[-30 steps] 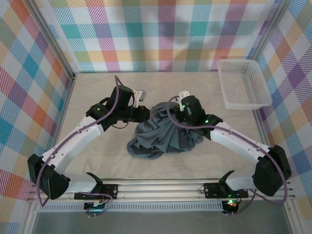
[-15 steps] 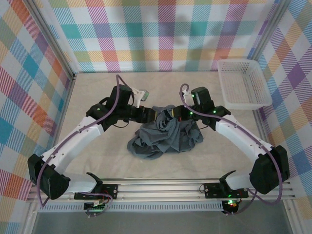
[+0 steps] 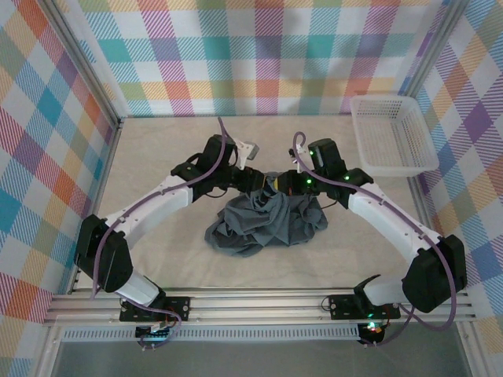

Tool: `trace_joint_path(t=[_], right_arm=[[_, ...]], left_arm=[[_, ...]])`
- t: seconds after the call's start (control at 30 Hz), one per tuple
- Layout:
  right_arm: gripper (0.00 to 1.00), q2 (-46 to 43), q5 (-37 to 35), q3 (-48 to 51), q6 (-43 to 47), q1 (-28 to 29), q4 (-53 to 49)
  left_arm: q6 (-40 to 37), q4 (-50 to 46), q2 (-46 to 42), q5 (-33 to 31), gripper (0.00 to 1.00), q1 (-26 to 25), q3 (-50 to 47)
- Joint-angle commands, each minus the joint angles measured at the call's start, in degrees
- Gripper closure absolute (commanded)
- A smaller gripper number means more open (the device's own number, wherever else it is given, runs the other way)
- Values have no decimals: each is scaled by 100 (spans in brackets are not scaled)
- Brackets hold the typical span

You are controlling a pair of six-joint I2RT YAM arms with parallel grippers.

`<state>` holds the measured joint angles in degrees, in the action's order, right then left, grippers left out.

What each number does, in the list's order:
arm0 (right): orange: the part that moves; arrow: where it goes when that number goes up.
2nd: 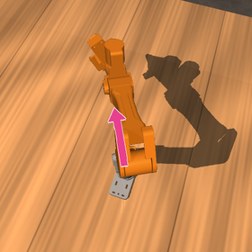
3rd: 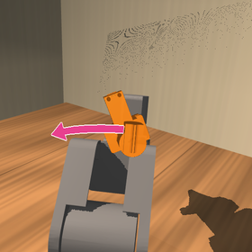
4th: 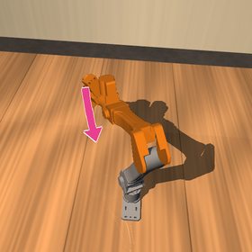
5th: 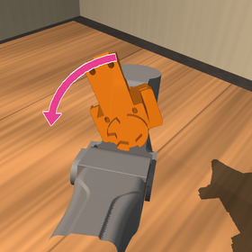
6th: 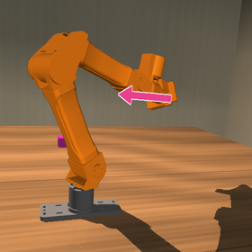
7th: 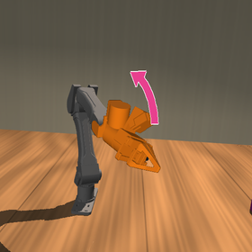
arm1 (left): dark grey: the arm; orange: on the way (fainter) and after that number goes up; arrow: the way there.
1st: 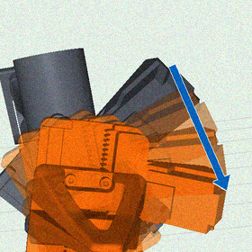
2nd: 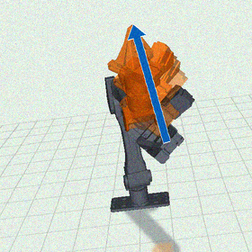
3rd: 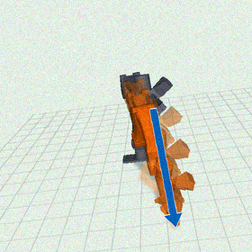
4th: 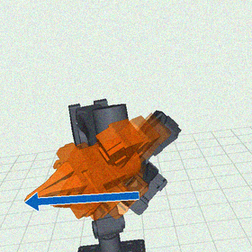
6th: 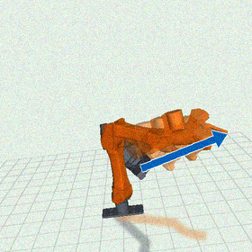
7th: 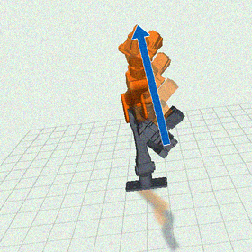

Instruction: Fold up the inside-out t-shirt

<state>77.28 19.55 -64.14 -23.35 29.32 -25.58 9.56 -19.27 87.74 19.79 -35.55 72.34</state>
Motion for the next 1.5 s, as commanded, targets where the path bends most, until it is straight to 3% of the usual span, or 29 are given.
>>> trace_joint_path(t=[0.0,0.03,0.07,0.17,0.27,0.3,0.37,0.43,0.53,0.7,0.87,1.03,1.07,1.1,1.2,1.3,1.37,1.47], right_arm=[[97,128,-413,-338,43,12,-603],[97,159,-337,-361,75,14,-621],[97,173,-257,-362,85,12,-600],[96,199,-145,-378,68,10,-526],[95,222,-115,-415,70,12,-494],[95,234,-93,-424,59,8,-489],[94,271,-67,-471,80,17,-509],[93,288,-58,-503,80,12,-540],[93,284,-15,-477,68,12,-481],[93,347,49,-481,53,12,-415],[93,376,56,-512,76,12,-435],[93,350,33,-494,47,12,-426],[92,341,25,-489,42,12,-423],[91,345,-58,-498,50,12,-437],[78,440,-1004,-520,248,12,-795],[77,905,-2541,-545,801,-65,-1324],[78,1249,-2550,-878,1016,-188,-1899],[78,1221,-2097,-1036,1177,-208,-2160]], left_arm=[[-100,96,-381,-802,78,-40,-51],[-174,22,-419,-917,94,-35,-53],[-234,-46,-426,-957,100,-31,-46],[-327,-139,-420,-684,100,-31,-21],[-342,111,-345,495,100,-30,-44],[-284,95,-255,855,90,-39,17],[-155,-66,-97,783,70,-95,102],[-97,-138,-45,302,62,-136,25],[-42,2,-64,-52,60,-136,-160],[101,164,196,453,72,-136,-79],[117,209,311,276,73,-132,-92],[177,195,404,407,82,-135,-87],[182,145,426,379,88,-136,-76],[213,125,416,368,100,-136,-62],[740,-123,203,637,100,-95,239],[1647,-765,-13,1307,100,-55,1045],[1820,-1352,-20,1712,100,-66,1556],[1674,-2200,-159,1561,100,-63,1837]])
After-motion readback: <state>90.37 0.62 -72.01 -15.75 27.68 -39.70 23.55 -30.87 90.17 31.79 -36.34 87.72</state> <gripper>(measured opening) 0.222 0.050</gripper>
